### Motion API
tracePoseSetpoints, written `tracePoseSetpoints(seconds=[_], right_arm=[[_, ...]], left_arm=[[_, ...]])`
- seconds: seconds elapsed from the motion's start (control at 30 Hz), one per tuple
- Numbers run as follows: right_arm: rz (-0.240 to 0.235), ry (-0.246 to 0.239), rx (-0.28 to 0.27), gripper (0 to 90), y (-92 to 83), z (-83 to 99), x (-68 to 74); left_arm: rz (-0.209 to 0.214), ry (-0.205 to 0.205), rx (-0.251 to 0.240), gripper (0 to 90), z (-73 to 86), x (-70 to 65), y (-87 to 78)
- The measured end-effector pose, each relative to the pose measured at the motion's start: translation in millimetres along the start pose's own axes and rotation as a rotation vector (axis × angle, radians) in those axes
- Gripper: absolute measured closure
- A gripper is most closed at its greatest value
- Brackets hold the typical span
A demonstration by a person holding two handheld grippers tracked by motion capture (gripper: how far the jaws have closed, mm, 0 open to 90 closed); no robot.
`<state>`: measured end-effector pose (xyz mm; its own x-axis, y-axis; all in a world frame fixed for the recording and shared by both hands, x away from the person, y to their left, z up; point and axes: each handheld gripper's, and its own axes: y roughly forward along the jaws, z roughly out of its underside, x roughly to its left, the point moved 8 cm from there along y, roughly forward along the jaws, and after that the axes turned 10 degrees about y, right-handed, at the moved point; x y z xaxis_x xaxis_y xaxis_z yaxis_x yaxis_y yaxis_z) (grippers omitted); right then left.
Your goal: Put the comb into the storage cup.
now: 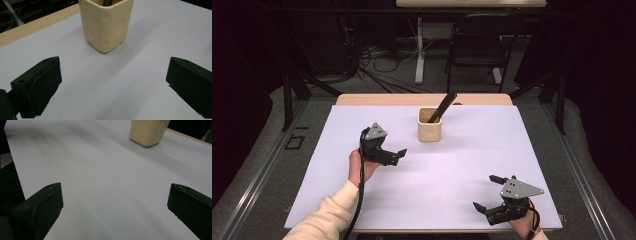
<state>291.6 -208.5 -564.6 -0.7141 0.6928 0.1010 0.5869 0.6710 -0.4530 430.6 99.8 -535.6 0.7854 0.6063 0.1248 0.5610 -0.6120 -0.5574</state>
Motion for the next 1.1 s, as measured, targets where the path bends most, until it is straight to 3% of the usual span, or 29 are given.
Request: tracePoseSetpoints(seconds=[1.1], right_arm=[[-0.009, -0.001, 0.006, 0.0, 1.2, 0.5, 1.2]], left_arm=[[0.001, 0.005, 0.03, 0.3, 49.8, -27.9, -37.8]])
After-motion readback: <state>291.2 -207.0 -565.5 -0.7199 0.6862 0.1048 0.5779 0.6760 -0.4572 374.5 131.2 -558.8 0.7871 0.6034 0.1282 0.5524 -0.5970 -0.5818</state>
